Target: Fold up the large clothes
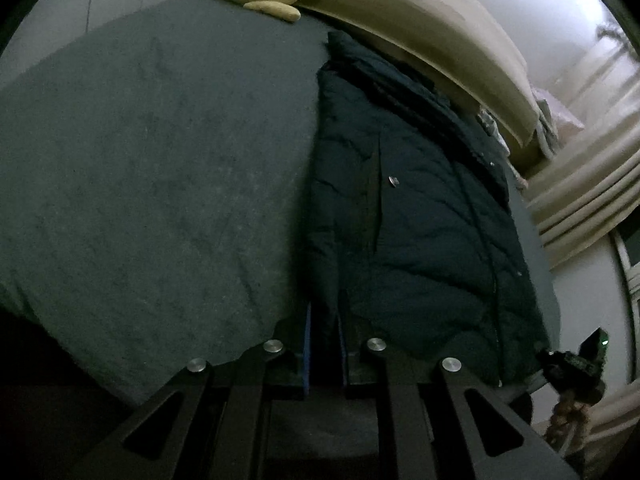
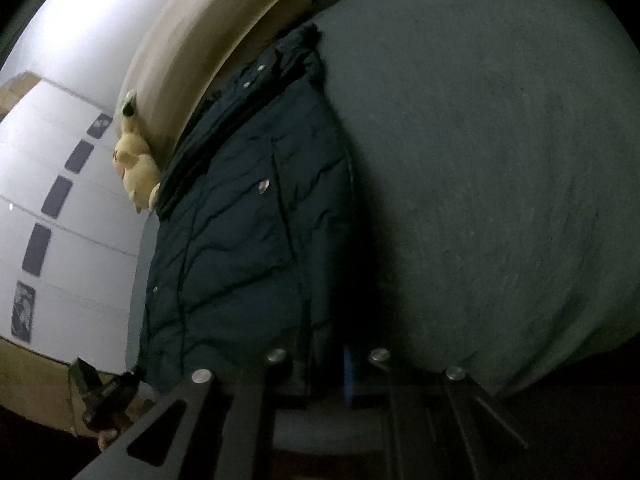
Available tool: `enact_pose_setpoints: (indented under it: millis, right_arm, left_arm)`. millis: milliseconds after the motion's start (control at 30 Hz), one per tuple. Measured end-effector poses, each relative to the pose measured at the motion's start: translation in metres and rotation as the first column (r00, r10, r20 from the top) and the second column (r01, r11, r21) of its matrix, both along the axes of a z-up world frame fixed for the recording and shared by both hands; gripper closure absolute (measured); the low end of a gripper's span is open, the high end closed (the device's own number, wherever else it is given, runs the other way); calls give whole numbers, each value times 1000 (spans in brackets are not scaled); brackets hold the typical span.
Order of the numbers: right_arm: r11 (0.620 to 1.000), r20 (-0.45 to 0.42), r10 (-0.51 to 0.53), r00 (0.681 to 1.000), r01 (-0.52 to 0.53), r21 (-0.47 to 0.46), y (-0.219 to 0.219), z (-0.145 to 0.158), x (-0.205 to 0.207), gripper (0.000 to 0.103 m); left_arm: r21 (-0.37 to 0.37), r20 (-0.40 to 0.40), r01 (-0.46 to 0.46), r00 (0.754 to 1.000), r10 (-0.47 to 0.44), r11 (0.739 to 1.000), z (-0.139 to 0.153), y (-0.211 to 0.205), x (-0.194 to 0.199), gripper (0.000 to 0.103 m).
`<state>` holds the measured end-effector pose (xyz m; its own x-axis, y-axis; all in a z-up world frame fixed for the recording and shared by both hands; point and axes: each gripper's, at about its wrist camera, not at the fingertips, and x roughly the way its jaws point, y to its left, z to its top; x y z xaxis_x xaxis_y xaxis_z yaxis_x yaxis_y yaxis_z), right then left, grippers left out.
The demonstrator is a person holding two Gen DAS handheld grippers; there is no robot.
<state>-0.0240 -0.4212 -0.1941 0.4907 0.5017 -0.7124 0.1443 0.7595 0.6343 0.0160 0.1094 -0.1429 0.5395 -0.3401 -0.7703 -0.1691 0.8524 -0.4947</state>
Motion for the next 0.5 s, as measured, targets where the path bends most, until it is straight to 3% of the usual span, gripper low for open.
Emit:
enact_pose_setpoints:
  millis: [67,133,200,267,300,333,400,500]
  right_arm:
    - [1000,-7,0,1000,0,14,1,-6,2,85]
    - [1000,-6,-17,1000,17,19,-3,-12,-1,73]
    - [998,28,-33,999,31,63,-9,-13,-7,40]
    - [995,89,-59,994,51,89,-11,-9,-15,27]
    - [996,115,-69,991,61,70,-11,-5,-19,27]
    - [997,141,-75,987,70,42,-10,0,-22,27]
    - [996,171,-92,981,89,21,-11,7,-28,27]
    - [975,243,-182,953,207,-80,-17,26,-44,27]
  left_arm:
    - [6,7,-4,1000,4,1000,-1,1,6,85]
    - [-11,3,-22,1000,22,1000,-5,8,-5,75]
    - [-40,26,-36,999,37,999,-7,8,-8,68]
    - [-35,64,-75,995,77,997,-1,12,-16,52]
    - [-29,82,-96,992,98,995,3,14,-19,41]
    - [-22,100,-114,988,116,993,8,14,-21,38]
    - [-5,128,-125,984,125,992,16,14,-21,38]
    - [77,161,-155,977,141,985,29,8,-24,36]
